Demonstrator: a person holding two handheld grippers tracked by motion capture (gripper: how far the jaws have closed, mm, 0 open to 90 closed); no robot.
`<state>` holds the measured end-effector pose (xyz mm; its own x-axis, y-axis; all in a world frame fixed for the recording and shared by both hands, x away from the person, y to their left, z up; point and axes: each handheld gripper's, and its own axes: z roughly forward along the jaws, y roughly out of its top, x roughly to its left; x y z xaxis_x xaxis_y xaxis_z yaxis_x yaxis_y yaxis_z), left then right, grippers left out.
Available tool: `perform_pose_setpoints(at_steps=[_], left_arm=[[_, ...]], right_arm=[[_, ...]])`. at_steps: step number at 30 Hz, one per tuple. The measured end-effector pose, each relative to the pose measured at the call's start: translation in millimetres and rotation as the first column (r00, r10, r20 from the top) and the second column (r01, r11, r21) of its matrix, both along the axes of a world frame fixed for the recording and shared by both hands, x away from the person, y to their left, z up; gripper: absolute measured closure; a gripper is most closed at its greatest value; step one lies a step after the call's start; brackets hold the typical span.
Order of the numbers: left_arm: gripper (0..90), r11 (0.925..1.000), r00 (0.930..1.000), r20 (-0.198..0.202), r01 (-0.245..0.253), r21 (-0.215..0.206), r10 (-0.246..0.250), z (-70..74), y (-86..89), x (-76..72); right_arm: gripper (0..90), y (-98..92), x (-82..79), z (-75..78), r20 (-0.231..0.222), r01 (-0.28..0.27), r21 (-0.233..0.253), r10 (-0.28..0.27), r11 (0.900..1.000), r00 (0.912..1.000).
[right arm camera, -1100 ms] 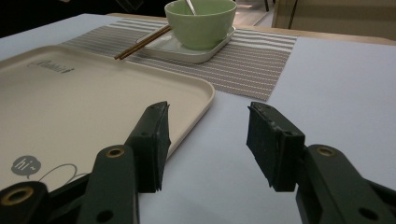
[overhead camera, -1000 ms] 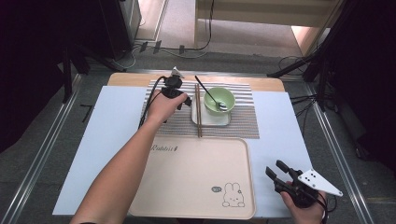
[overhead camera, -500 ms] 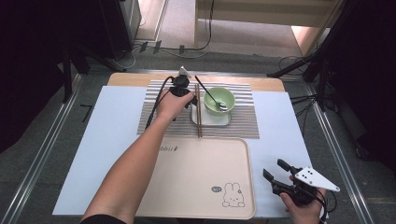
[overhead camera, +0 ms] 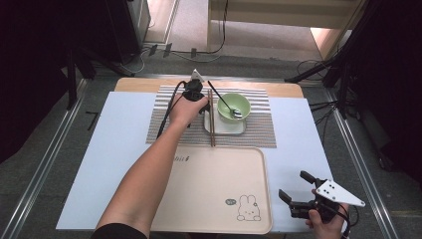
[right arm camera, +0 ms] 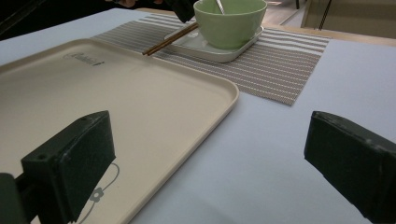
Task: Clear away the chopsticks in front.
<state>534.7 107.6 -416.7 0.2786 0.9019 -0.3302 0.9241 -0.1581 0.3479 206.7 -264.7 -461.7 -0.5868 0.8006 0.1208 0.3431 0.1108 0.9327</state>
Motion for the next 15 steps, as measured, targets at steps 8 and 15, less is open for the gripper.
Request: perform_pose_setpoints(at_steps=[8, 15], left_arm=[[74.4, 0.9998, 0.9990, -0.041, -0.018, 0.009, 0.018, -6.6, -6.6, 4.0], [77.8, 0.9988, 0.9968, -0.064, -0.049, 0.001, 0.049, -9.3, -7.9, 5.8]], right_arm=[[3.8, -2.8, -0.3, -0.1, 0.004, 0.016, -0.002, -0.016, 1.000, 0.9999], [4.9, -6.2, -1.1, -0.4, 0.004, 0.036, 0.002, -0.036, 0.999, 0.9993]])
